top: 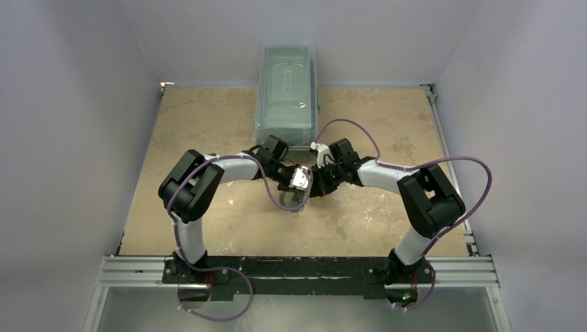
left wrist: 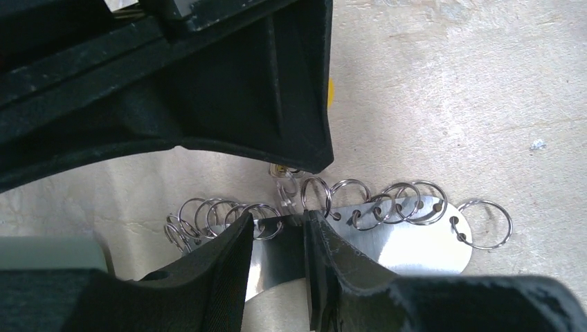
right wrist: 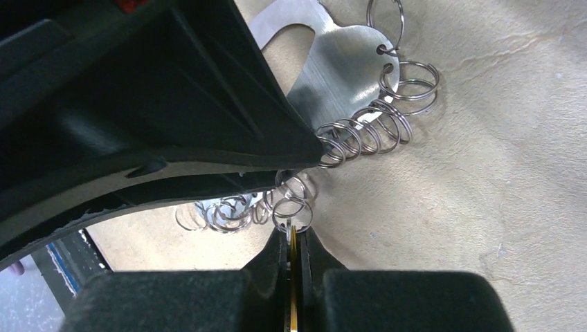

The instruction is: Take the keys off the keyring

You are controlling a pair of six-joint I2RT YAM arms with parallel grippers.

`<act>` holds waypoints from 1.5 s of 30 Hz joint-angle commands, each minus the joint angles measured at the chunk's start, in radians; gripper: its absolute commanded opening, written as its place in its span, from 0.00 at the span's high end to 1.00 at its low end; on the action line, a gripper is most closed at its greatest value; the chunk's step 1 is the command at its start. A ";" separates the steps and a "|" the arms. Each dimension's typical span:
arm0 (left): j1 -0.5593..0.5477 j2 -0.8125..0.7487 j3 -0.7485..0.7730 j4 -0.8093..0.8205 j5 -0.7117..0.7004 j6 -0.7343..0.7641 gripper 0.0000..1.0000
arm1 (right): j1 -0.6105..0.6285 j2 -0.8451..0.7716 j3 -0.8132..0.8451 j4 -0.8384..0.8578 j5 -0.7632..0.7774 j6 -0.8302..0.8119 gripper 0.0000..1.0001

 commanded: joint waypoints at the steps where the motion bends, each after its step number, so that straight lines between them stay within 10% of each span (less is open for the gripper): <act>1: -0.005 0.021 0.052 -0.079 0.052 0.087 0.68 | 0.005 -0.054 0.000 0.022 -0.011 -0.026 1.00; 28: -0.019 -0.010 0.024 -0.025 0.090 -0.094 0.69 | 0.015 -0.071 0.005 0.021 0.001 -0.026 1.00; 39: -0.015 -0.025 -0.055 0.161 0.013 -0.303 1.00 | 0.013 -0.090 -0.003 0.004 -0.014 -0.036 1.00; 45: -0.004 -0.094 -0.171 0.350 -0.067 -0.463 1.00 | -0.005 -0.094 -0.018 -0.012 -0.008 -0.007 1.00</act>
